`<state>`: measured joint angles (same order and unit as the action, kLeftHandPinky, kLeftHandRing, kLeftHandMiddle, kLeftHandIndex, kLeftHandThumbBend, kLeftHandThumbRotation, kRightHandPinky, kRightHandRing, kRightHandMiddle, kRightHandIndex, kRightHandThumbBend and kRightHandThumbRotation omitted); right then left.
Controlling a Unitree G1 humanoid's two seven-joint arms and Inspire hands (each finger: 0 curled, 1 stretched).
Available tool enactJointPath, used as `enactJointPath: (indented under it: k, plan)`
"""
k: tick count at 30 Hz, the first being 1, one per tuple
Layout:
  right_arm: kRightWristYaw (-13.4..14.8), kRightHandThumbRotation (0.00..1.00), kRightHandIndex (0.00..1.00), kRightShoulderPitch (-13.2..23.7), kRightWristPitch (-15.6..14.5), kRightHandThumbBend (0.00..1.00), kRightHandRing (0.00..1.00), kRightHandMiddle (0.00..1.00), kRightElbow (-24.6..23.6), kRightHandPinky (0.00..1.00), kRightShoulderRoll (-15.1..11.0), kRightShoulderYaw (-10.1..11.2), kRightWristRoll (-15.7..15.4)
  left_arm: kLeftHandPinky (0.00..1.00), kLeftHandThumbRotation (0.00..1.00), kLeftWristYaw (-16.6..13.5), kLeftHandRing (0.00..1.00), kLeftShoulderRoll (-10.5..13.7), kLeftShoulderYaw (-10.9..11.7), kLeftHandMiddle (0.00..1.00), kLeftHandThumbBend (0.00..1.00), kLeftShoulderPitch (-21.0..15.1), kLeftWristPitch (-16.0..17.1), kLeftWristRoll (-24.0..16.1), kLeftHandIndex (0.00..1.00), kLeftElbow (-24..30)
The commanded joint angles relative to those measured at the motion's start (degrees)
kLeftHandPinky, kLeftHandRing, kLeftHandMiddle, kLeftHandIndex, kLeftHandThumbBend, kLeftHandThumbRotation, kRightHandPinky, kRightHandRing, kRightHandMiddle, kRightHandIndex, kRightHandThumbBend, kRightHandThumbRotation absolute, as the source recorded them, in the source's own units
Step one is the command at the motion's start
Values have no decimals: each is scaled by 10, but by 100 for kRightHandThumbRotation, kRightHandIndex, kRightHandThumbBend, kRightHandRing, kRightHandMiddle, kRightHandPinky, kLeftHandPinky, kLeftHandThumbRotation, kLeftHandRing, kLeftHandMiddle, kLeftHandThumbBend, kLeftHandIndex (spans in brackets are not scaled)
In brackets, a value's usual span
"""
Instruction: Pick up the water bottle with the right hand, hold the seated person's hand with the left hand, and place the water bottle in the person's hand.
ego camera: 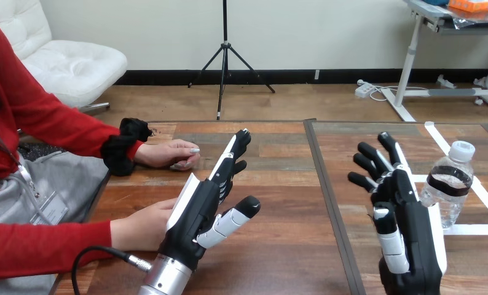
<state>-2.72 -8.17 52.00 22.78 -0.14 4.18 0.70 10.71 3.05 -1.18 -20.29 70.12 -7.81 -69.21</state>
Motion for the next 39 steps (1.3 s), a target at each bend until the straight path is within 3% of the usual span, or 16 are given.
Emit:
enactJointPath:
  k: [1,6,20,30,39]
  plan:
    - [33,85,94,28,36,100,85,87,-20,76,-3,27,-27,95,88,-5,100,0,-3,100,100,-19,17,-2,100,15]
    - [53,82,92,35,54,100,83,86,-12,72,-9,40,-40,95,88,-11,100,0,-4,100,100,-19,15,-7,100,16]
    - [100,74,90,35,53,100,82,85,-29,71,-27,81,-62,94,89,-33,99,1,-9,100,100,-19,16,-26,100,17]
    - [117,71,88,37,52,100,82,84,-32,70,-42,100,-51,94,88,-38,99,0,-12,100,100,-17,17,-28,100,16]
    - [136,70,88,42,65,100,82,84,-24,68,-57,121,-64,94,89,-46,99,-1,-13,100,100,-16,15,-31,100,16]
